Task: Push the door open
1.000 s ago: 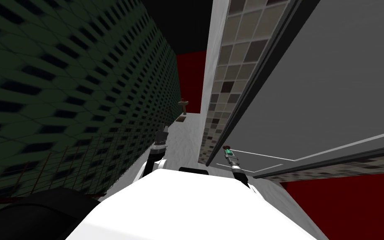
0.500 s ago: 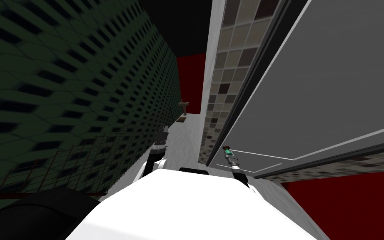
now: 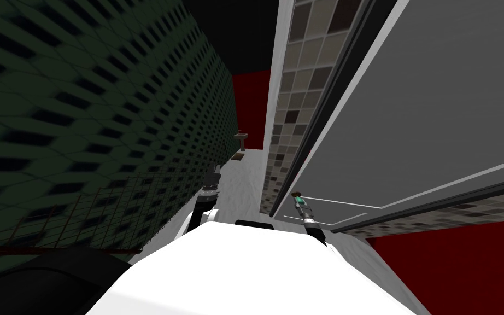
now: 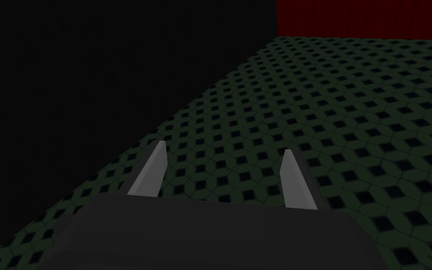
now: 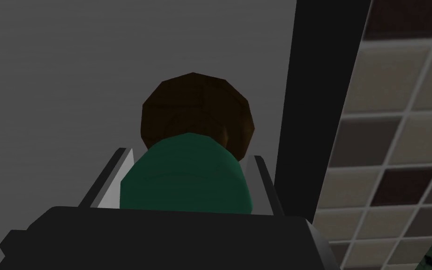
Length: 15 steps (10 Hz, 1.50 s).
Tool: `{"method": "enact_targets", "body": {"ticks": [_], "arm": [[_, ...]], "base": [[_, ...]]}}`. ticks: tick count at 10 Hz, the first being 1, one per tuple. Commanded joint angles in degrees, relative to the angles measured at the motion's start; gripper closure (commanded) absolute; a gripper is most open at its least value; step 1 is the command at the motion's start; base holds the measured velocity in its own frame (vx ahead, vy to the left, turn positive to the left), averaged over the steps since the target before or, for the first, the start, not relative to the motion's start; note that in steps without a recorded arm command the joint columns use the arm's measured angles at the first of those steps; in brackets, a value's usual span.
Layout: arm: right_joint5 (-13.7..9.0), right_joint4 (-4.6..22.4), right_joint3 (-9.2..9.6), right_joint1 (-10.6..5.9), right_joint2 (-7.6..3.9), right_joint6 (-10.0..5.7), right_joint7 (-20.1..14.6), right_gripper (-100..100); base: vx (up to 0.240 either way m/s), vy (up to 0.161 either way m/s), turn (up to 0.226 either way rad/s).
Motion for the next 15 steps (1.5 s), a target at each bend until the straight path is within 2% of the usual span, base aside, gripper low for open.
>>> {"method": "enact_targets", "body": {"ticks": [1, 3, 4, 6, 7, 9, 10, 14, 15], "arm": [[-0.2, -0.1, 0.52, 0.47, -0.05, -0.28, -2.9, 100], [-0.4, -0.4, 1.21, 1.00, -0.16, -0.59, -6.0, 100], [-0.4, -0.4, 1.21, 1.00, -0.16, -0.59, -6.4, 100], [-0.6, -0.9, 2.10, 1.70, -0.30, -1.00, -10.0, 100], [-0.6, -0.9, 2.10, 1.70, -0.30, -1.00, -10.5, 100], [-0.9, -1.3, 3.00, 2.40, -0.44, -1.42, -14.1, 100], [-0.9, -1.3, 3.00, 2.40, -0.44, -1.42, -14.7, 100], [-1.3, -2.1, 4.65, 3.68, -0.70, -2.17, -21.1, 100], [-1.3, -2.1, 4.65, 3.68, -0.70, -2.17, -21.4, 100]], "base": [[-0.036, -0.018, 0.002], [-0.037, -0.027, 0.006], [-0.027, -0.019, 0.004], [-0.021, -0.021, 0.002], [-0.022, -0.017, 0.006], [-0.029, -0.028, 0.007], [-0.021, -0.019, 0.004], [-0.021, -0.025, 0.006], [-0.020, -0.021, -0.003]]}}
